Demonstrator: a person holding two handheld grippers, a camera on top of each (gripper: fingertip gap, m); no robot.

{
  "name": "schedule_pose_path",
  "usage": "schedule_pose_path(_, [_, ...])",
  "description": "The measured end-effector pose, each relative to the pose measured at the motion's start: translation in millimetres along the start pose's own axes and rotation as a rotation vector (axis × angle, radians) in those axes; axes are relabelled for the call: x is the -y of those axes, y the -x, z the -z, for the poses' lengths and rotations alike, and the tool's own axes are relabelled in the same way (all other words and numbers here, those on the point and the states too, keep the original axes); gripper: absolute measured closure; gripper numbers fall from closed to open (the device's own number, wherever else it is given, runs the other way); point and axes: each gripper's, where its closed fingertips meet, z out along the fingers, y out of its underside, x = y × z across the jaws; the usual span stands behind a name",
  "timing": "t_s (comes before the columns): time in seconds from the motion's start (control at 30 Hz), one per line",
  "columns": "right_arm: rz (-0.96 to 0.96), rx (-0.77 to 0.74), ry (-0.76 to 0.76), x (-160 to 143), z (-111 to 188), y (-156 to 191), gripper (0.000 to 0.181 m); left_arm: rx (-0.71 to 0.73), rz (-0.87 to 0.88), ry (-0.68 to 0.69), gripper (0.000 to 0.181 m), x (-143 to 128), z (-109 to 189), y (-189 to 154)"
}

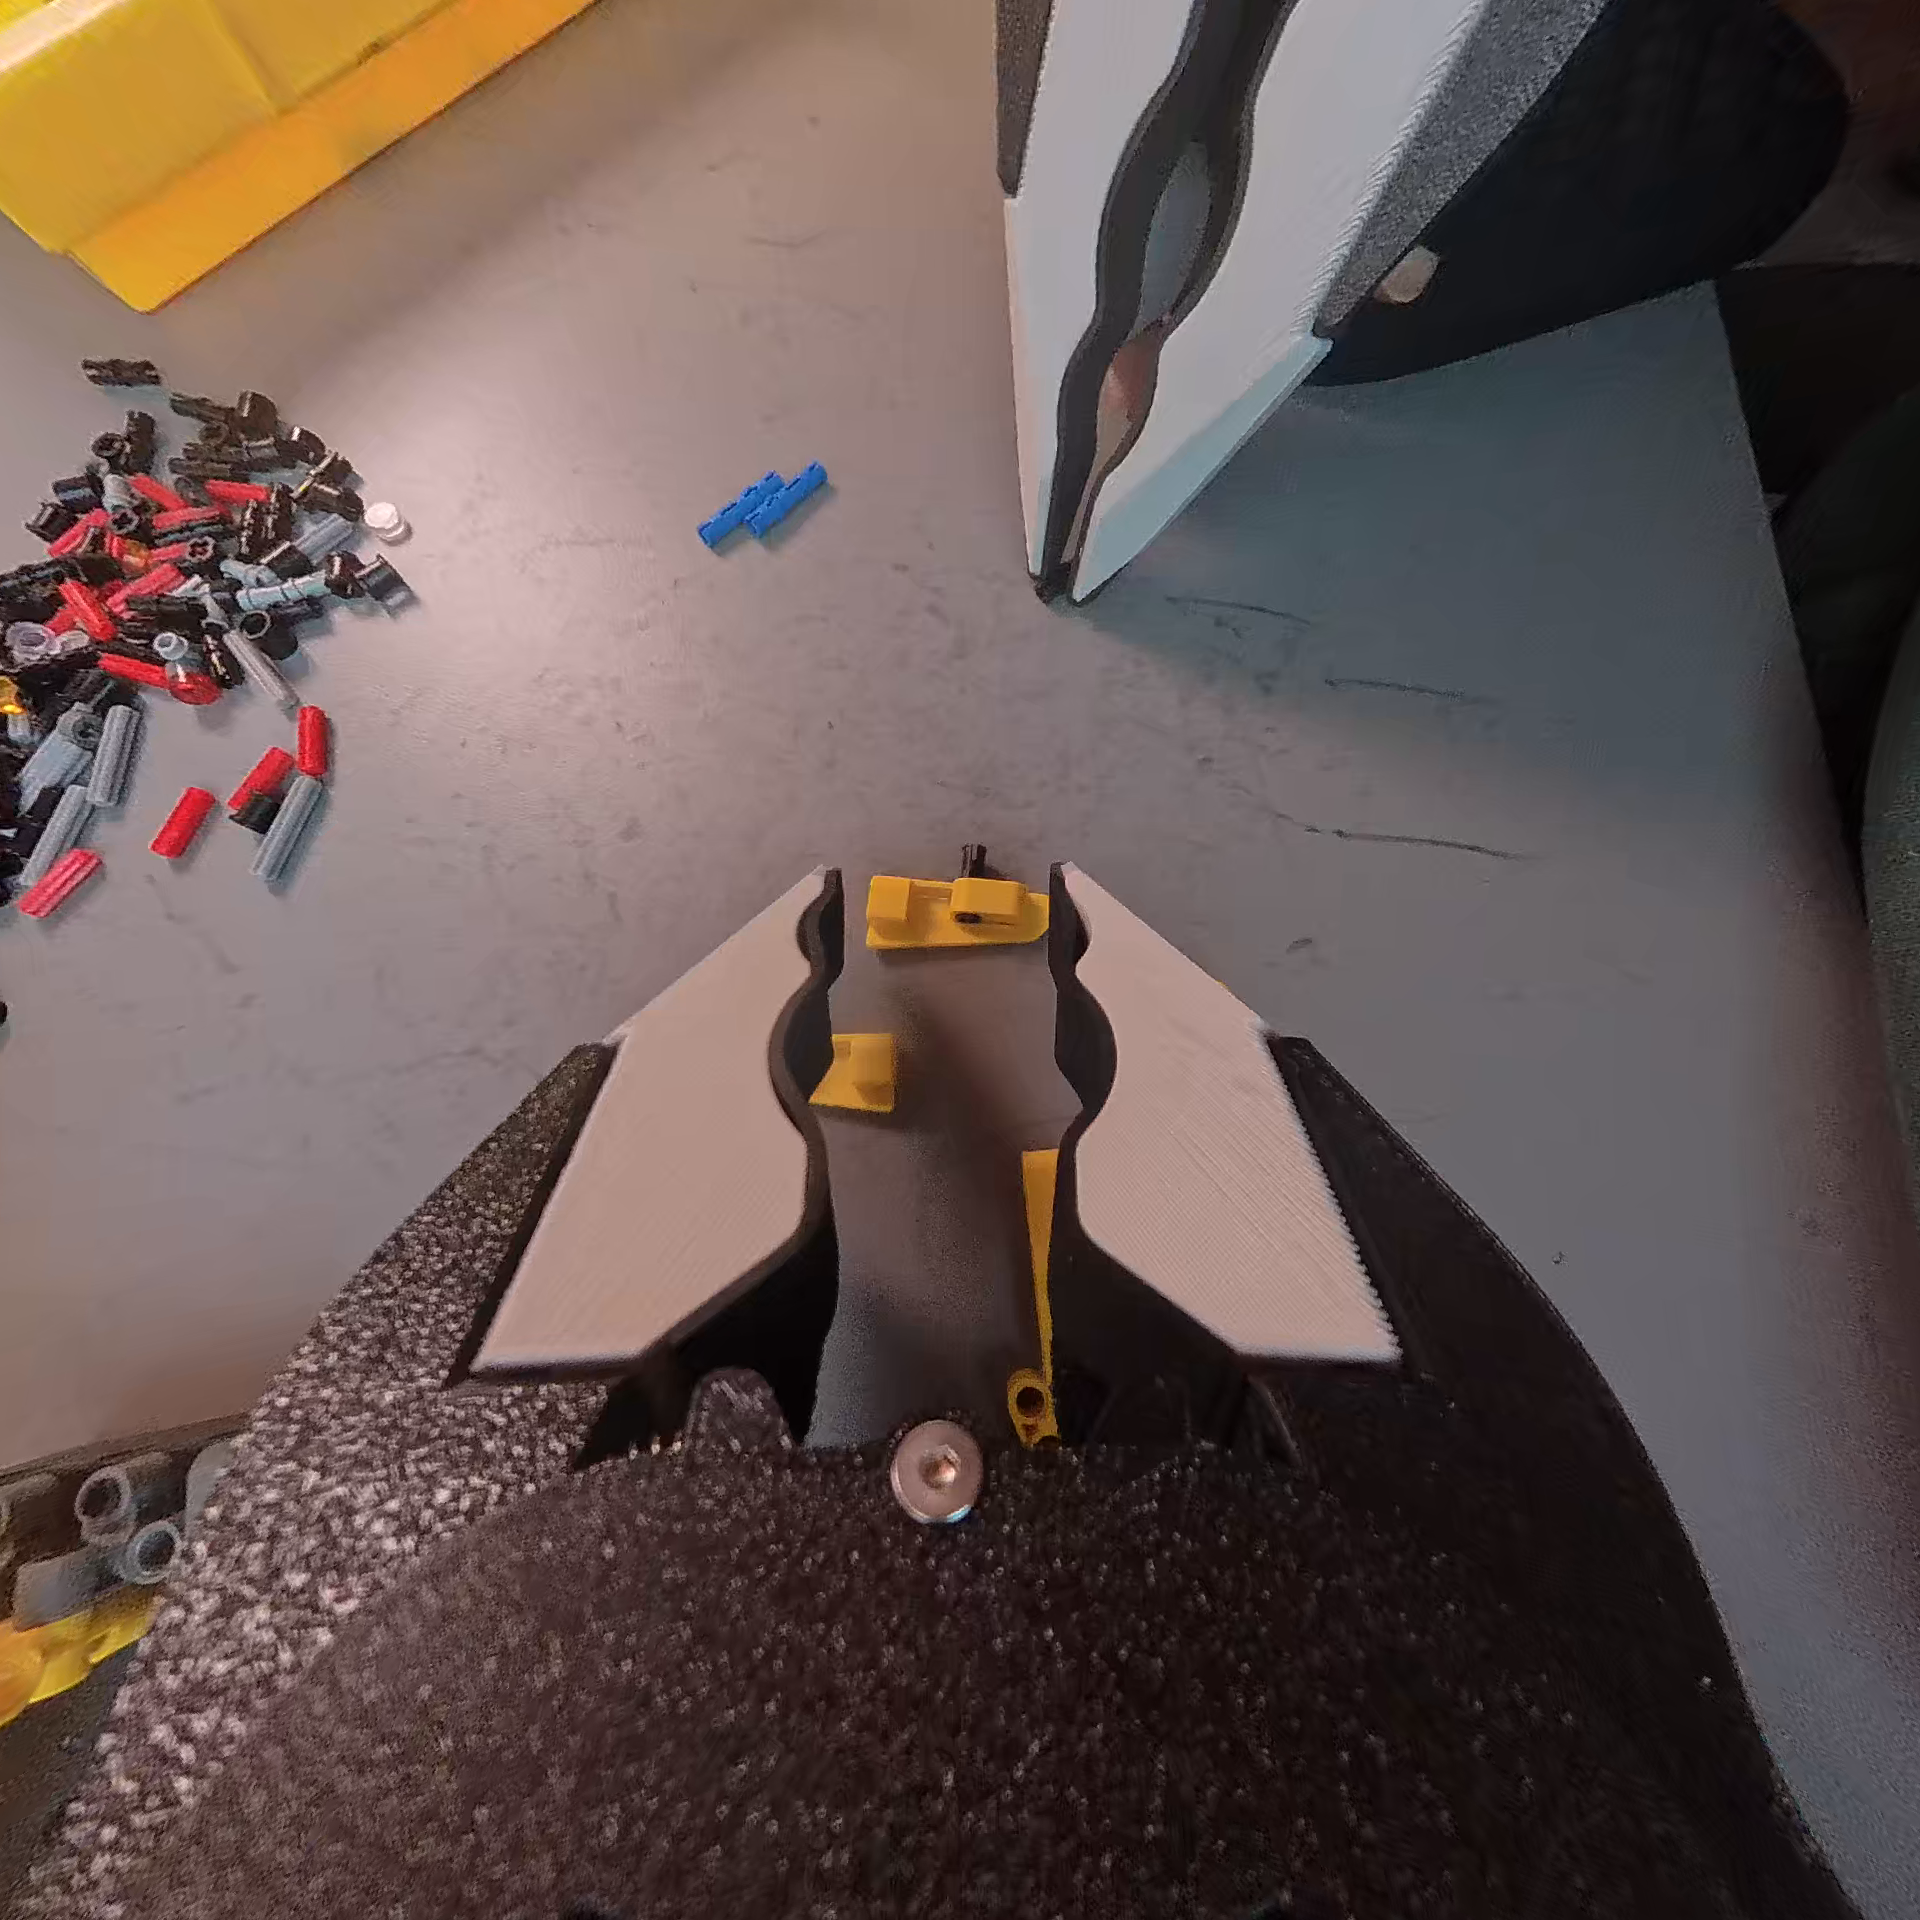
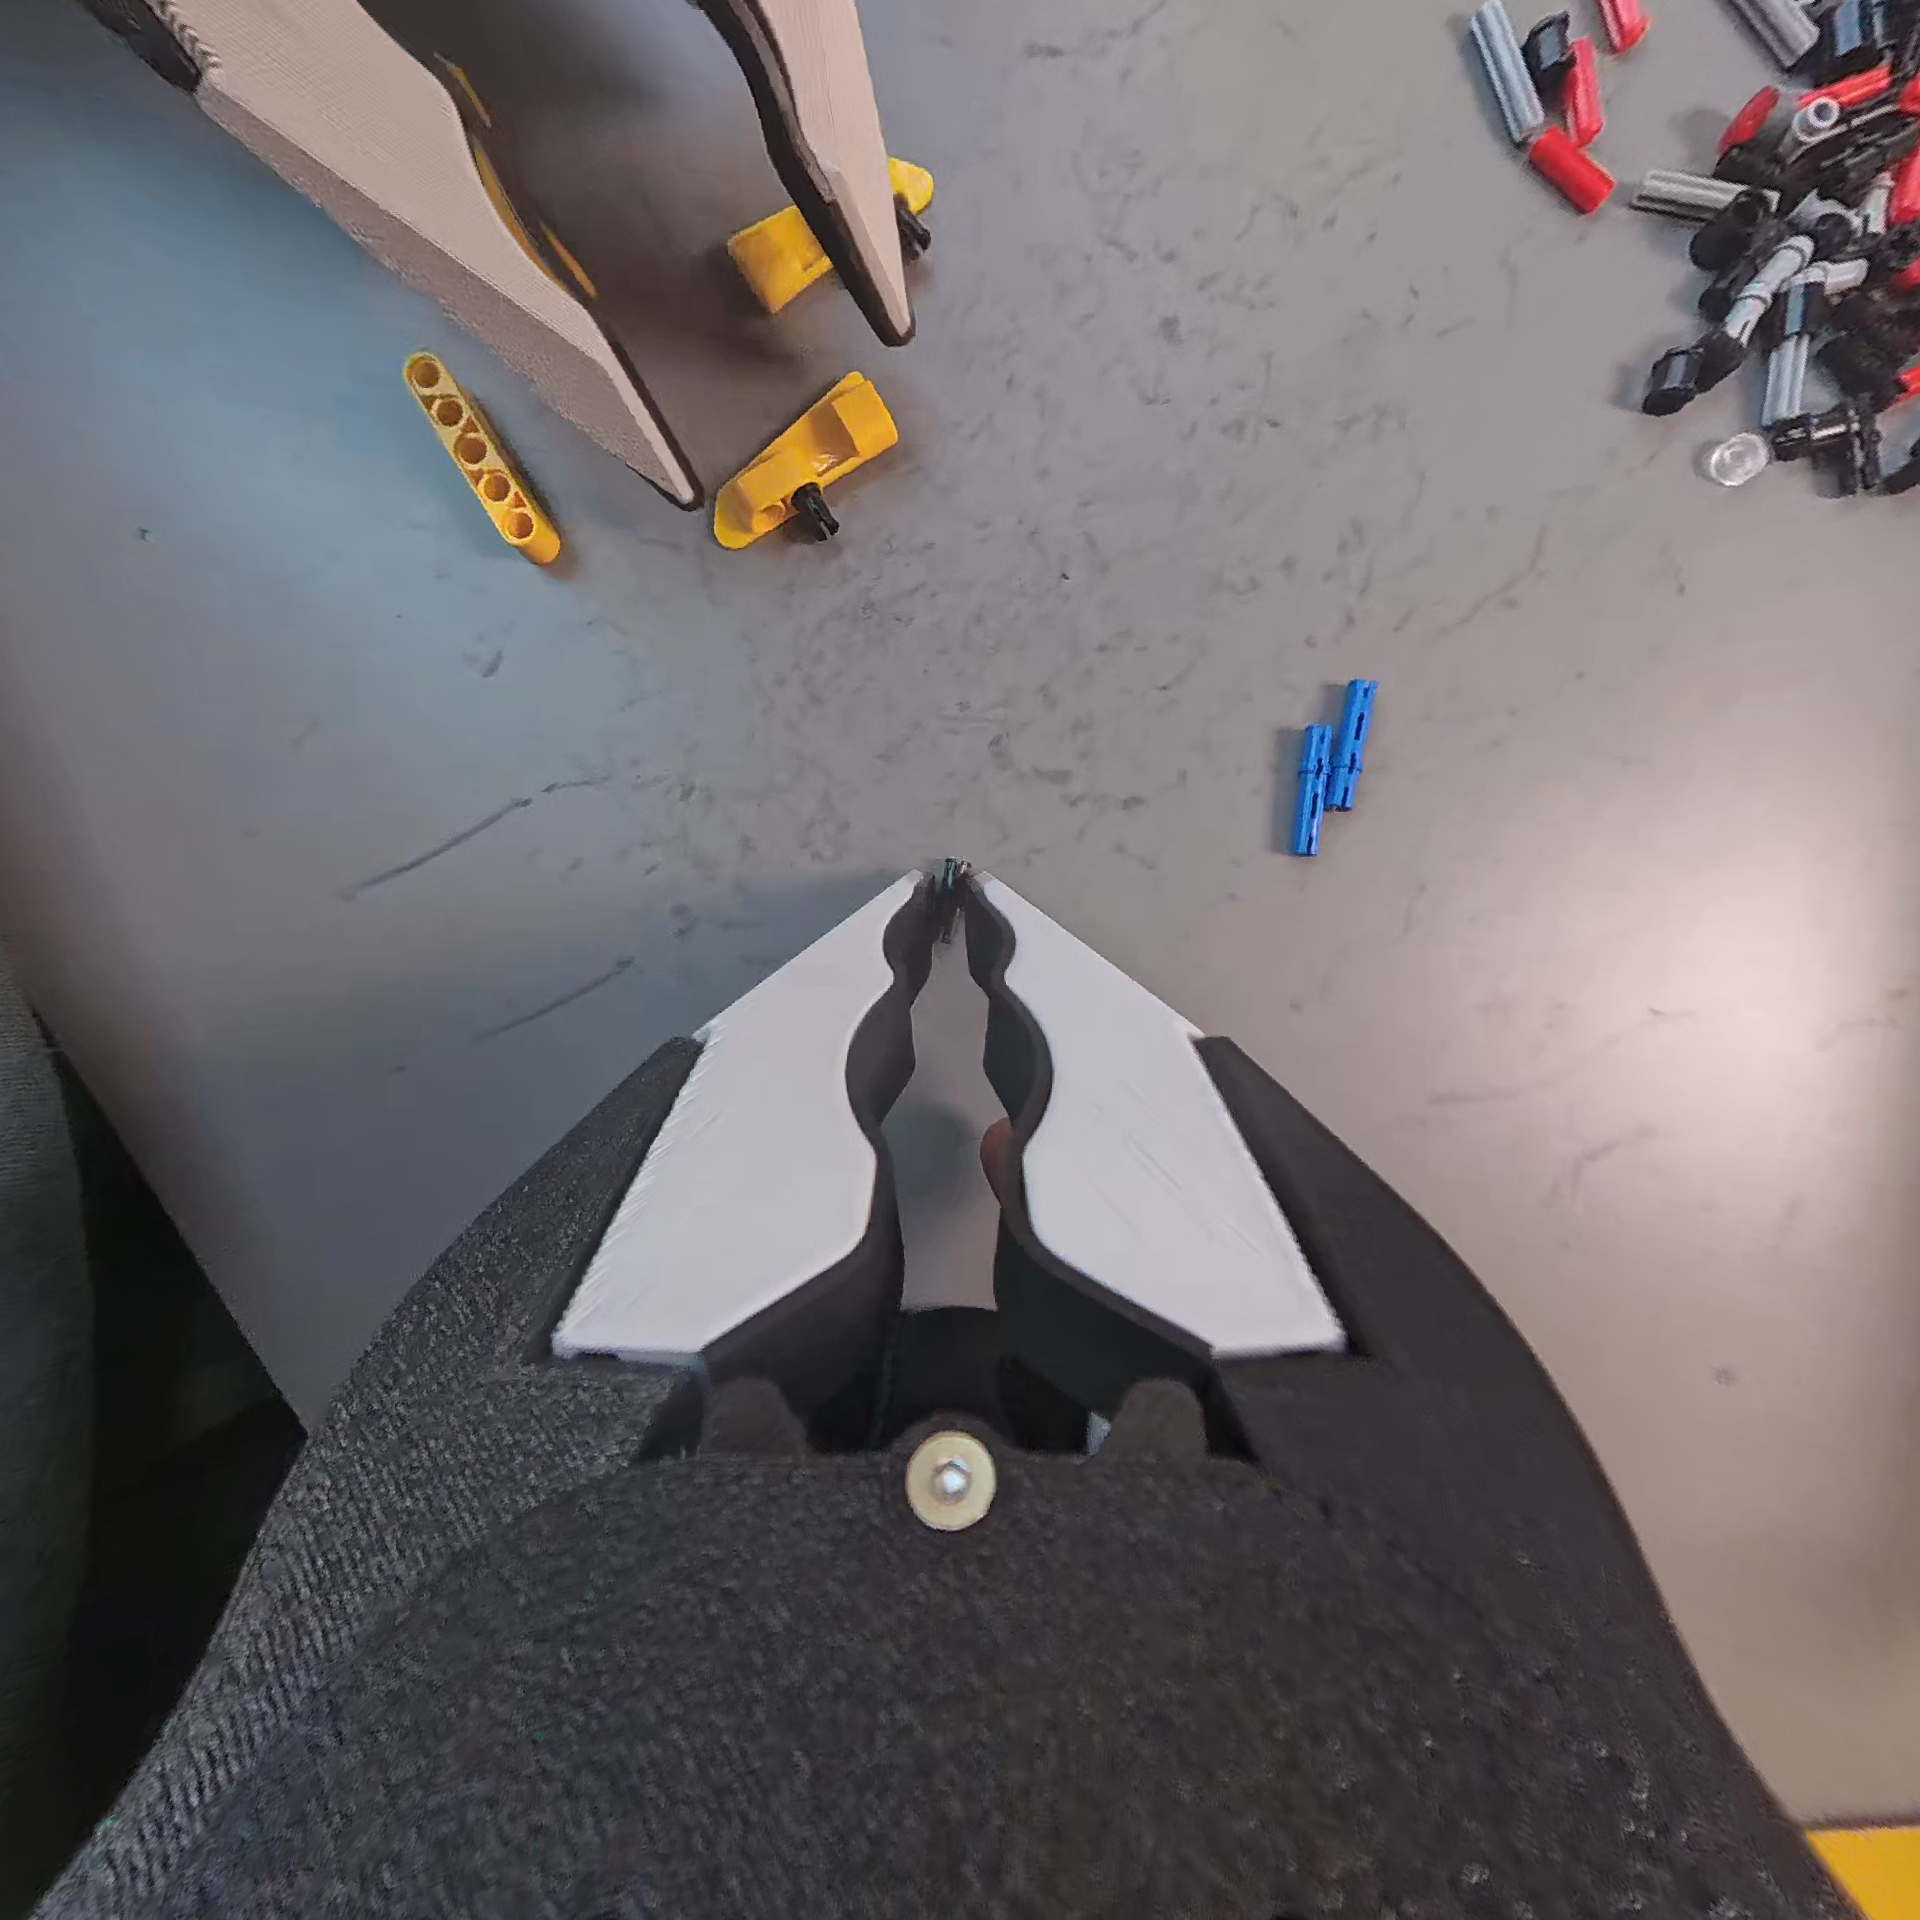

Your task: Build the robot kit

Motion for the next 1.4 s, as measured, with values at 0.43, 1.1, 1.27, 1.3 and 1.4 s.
schedule_pose_path(0.43, [0.688, -0.089, -0.464, 97, 45, 41, 0.176, -0.333, 0.395, -0.411, 0.163, 62, 51, -23])
schedule_pose_path(1.1, [0.704, -0.159, -0.794, 150, 89, 53, 0.172, -0.628, 0.641, -0.78, 0.179, 91, 110, -13])
schedule_pose_path(1.27, [0.719, -0.159, -0.791, 149, 88, 55, 0.177, -0.651, 0.65, -0.788, 0.179, 93, 110, -15])
schedule_pose_path(1.3, [0.719, -0.155, -0.791, 149, 88, 55, 0.177, -0.655, 0.651, -0.788, 0.179, 93, 111, -15])
schedule_pose_path(1.4, [0.731, -0.156, -0.789, 148, 88, 56, 0.176, -0.665, 0.657, -0.785, 0.179, 93, 109, -16])
